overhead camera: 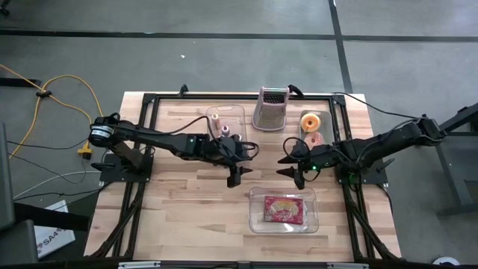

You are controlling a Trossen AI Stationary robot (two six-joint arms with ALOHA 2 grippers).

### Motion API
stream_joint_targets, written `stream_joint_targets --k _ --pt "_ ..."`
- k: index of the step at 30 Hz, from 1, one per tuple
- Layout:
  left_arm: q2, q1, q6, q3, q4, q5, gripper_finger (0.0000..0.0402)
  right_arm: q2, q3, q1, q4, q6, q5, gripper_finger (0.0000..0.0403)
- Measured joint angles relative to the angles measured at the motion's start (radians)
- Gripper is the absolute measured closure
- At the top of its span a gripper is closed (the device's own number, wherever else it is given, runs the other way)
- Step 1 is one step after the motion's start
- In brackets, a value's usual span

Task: Pick & Place Food Item
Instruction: Return to Home Position

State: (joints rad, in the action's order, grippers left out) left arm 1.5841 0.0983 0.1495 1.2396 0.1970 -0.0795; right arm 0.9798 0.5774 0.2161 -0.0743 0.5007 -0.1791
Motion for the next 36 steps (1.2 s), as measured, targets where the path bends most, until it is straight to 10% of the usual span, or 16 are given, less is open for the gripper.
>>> stream_joint_targets --k 18,27,36 --pt "0.0 0.004 0.0 0.0 -0.029 0.0 0.0205 -0.005 0.0 0.06 0.218 -0.117 0.021 0.0209" --pt "0.0 0.004 0.0 0.0 -0.049 0.0 0.0205 -0.143 -0.058 0.208 0.192 -0.159 -0.19 0.0209" --pt "0.0 0.004 -0.001 0.0 -0.075 0.0 0.0205 -0.33 -0.271 0.291 0.301 -0.187 -0.181 0.0209"
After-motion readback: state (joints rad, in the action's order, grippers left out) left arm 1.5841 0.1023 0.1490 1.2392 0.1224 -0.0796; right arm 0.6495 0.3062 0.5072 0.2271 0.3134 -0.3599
